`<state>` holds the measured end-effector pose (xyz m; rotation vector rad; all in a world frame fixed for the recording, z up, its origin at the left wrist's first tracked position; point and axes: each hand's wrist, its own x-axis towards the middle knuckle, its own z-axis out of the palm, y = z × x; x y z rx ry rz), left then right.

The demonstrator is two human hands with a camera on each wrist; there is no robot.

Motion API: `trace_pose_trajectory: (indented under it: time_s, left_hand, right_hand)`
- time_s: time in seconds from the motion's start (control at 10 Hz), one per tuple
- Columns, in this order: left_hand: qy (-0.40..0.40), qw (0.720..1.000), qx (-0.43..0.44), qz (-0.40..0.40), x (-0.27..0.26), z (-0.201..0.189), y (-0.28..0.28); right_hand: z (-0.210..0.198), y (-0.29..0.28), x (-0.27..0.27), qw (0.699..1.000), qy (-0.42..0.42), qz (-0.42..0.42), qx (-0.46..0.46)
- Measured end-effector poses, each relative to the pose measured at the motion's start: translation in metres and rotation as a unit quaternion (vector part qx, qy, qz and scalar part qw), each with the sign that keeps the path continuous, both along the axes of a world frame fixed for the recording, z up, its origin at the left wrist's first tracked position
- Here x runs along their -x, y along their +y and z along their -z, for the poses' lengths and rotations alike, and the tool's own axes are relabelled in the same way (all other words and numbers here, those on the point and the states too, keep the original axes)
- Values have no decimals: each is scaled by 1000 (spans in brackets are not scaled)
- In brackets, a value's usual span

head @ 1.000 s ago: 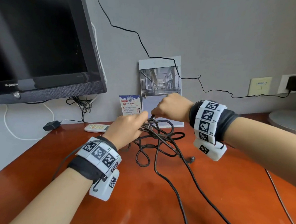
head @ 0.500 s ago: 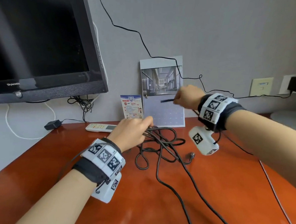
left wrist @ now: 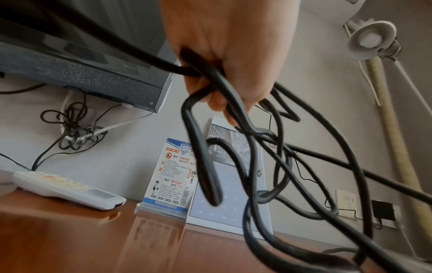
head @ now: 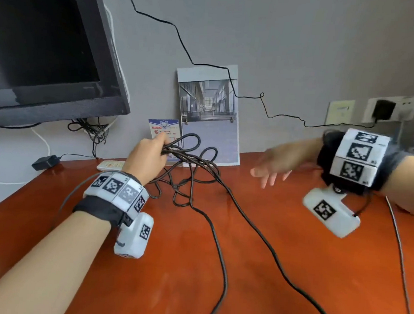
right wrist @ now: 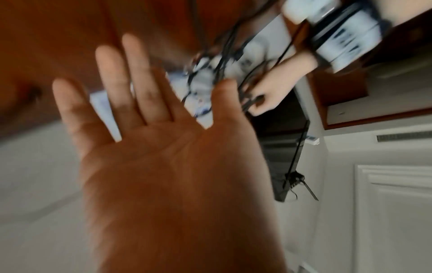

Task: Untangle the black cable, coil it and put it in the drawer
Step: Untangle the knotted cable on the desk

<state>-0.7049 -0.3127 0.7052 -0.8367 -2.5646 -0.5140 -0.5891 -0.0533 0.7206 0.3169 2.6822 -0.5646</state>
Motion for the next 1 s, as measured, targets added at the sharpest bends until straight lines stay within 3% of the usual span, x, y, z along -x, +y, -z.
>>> trace_pose_trajectory:
  time_s: [0.1, 0.2, 0.3, 0.4, 0.5, 0.6, 0.8, 1.0]
  left_hand:
    - [-2, 1000, -8, -8, 2, -2, 2]
    - [-11, 1000, -8, -6, 2, -2, 3]
    - [15, 999, 16, -24, 0, -1, -5]
    - [3, 998, 67, -2, 1, 2, -17]
    - [-55, 995, 57, 64, 0, 8, -23]
    - [-93, 987, -15, 129, -4, 16, -23]
    - [-134, 985, 0, 106, -2, 21, -21]
    - [-162, 973, -14, 163, -4, 16, -20]
  right_hand:
    - [103, -26, 33, 991, 26, -18, 133]
    - [27, -81, -40, 993, 31, 24, 112]
    - [27, -58, -44, 993, 80, 40, 79]
    - [16, -19, -17, 973, 209, 58, -74]
    - [1, -2, -9, 946, 299, 74, -100]
    - [-13, 14, 2, 913, 378, 117, -100]
    - [-51, 22, 11, 860, 473, 172, -85]
    - [-72, 5, 5, 846, 509, 156, -15]
